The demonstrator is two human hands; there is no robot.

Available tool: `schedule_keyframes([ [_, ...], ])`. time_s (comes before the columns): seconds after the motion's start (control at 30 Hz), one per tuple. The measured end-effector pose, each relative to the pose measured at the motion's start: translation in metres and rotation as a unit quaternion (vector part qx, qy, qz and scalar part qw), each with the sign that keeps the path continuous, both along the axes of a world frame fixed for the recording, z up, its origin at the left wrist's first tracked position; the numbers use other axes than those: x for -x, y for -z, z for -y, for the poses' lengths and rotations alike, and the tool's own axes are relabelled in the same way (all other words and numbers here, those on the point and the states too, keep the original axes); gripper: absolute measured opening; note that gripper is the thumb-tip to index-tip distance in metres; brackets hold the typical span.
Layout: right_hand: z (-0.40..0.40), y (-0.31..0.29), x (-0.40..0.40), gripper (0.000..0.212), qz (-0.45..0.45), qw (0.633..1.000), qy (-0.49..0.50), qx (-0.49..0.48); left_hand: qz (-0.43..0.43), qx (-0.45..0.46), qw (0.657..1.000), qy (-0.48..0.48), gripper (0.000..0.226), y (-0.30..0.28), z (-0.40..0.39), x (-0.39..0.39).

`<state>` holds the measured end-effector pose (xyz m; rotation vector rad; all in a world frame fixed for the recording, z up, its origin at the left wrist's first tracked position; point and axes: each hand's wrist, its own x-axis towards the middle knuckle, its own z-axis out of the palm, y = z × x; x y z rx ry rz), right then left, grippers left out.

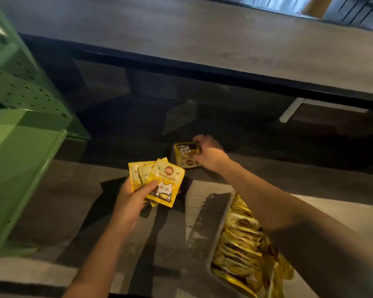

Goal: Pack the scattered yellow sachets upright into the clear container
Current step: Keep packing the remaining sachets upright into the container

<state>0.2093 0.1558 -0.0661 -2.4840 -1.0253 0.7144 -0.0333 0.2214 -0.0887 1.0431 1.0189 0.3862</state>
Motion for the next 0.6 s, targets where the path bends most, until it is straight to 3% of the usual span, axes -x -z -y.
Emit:
schedule_keyframes([
  [0.13, -0.029, 0.002, -0.009, 0.048, 0.037, 0.987, -0.147, 0.052, 0.007, -0.005, 1.0, -0.008, 0.031, 0.002, -0.004, 0.001],
  [0.23, -0.041, 0.001, -0.014, 0.061, 0.061, 0.97, -0.203, 0.123, 0.006, -0.006, 1.0, -0.016, 0.03, 0.004, -0.007, 0.001],
  [0.43, -0.044, 0.014, -0.008, 0.073, 0.146, 0.952, -0.203, 0.179, 0.0, 0.001, 1.0, -0.018, 0.028, 0.006, -0.011, -0.001],
  [0.6, -0.043, 0.015, -0.009, 0.088, 0.106, 0.959, -0.166, 0.205, -0.012, -0.008, 1.0, -0.018, 0.026, 0.006, -0.011, -0.006],
])
